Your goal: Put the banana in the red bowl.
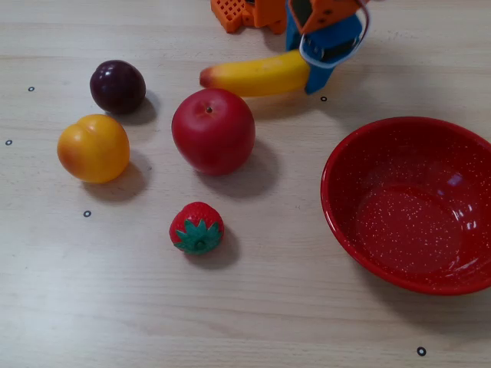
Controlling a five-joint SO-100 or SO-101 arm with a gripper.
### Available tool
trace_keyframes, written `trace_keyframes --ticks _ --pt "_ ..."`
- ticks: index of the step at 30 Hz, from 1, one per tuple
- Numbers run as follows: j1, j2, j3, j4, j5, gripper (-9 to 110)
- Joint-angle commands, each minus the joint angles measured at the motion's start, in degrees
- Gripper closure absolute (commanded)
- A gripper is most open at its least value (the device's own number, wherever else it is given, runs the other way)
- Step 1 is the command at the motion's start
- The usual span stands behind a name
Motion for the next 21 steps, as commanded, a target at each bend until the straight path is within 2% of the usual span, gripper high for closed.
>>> trace_keyframes --ticks 1,7,15,21 --pt "-0.53 7.21 -9.05 6.77 -2.2 101" --pt "0.35 9.23 -21.88 16.44 -4.83 101" --pt "1.93 8.35 -39.9 16.44 -6.24 101" --pt "5.01 -0.79 -57.22 16.08 -7.65 101"
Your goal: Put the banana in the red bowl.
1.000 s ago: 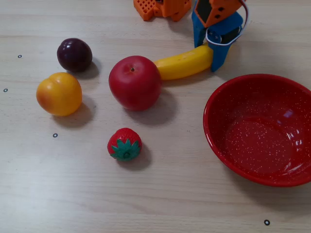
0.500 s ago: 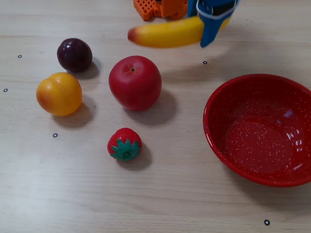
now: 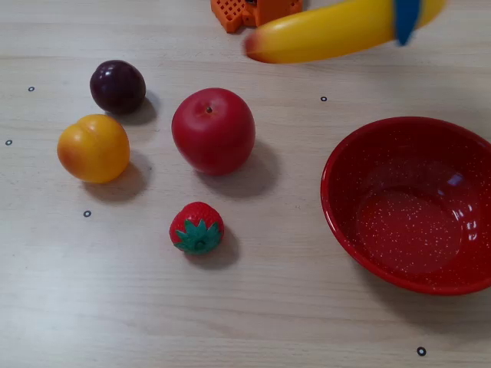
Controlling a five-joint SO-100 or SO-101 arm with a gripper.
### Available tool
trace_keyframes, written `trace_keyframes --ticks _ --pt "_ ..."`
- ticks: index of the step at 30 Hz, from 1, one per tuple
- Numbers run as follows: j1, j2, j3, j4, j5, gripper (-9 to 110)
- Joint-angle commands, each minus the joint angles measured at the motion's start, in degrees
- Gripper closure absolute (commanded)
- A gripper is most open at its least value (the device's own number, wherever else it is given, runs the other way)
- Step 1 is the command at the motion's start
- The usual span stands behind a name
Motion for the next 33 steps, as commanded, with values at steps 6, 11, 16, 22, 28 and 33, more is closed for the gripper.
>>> trace_keyframes --ticks 6,11,16,22,28,33 --pt "3.43 -10.72 -22.76 1.32 -1.67 101" --pt "2.81 -20.48 -30.32 -4.04 -0.35 101" --pt "2.02 -30.76 -38.94 -4.39 0.44 101" --pt "0.7 -38.76 -45.0 -6.94 1.14 101" --pt "-1.49 -42.45 -46.32 -10.02 1.76 95" --pt "-3.34 -42.89 -45.44 -11.25 0.79 70"
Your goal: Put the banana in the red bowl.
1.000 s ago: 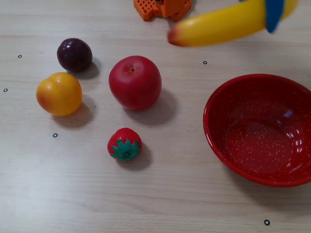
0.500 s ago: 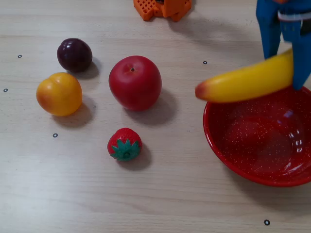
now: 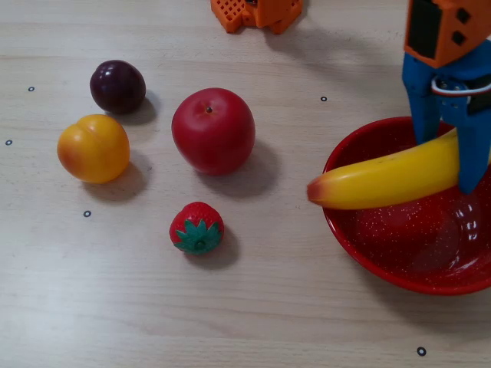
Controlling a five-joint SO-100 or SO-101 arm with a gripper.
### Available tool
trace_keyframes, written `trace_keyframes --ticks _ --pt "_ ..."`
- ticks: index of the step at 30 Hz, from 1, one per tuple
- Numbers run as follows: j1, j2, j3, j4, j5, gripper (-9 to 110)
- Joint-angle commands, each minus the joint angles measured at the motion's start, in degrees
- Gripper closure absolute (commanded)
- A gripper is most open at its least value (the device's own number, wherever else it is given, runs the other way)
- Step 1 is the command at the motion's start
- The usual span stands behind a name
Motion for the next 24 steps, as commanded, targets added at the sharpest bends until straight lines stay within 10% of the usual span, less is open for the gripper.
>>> trace_keyframes --ticks 1,8,19,24 --pt "-2.29 4.39 -4.75 -2.11 0.62 67" --pt "-3.08 5.01 -6.94 -1.32 0.35 57" --pt "-1.93 9.58 -19.16 1.93 -1.67 101" --pt "-2.2 15.56 -17.84 5.45 -4.66 101"
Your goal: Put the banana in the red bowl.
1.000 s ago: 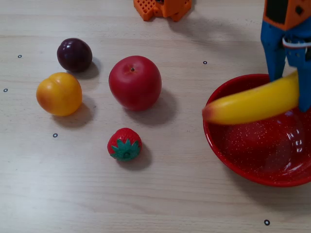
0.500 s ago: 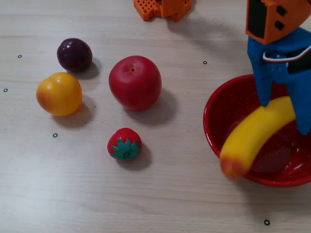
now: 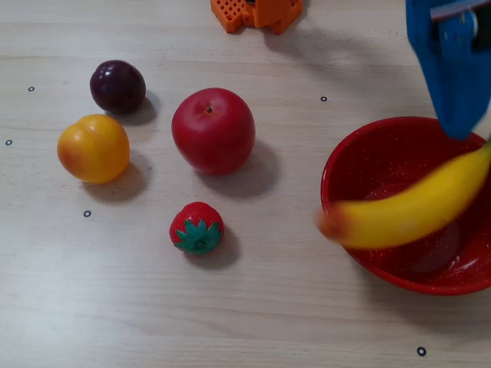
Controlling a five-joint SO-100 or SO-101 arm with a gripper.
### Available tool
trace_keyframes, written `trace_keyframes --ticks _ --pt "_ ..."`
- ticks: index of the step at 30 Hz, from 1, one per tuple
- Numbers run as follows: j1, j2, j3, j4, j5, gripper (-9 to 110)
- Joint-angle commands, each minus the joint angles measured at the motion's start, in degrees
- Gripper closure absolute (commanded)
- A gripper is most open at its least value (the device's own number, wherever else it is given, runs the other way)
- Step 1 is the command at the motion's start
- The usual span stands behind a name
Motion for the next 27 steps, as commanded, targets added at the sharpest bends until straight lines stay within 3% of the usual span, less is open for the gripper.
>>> trace_keyframes --ticks 1,8,20,27 --pt "-0.7 12.04 -0.62 0.97 -2.99 101" --pt "-4.39 30.06 22.5 -2.37 -8.09 101" --pt "-12.74 72.51 81.56 -17.93 -12.3 101" --pt "-18.28 91.41 107.58 -23.2 -12.39 101"
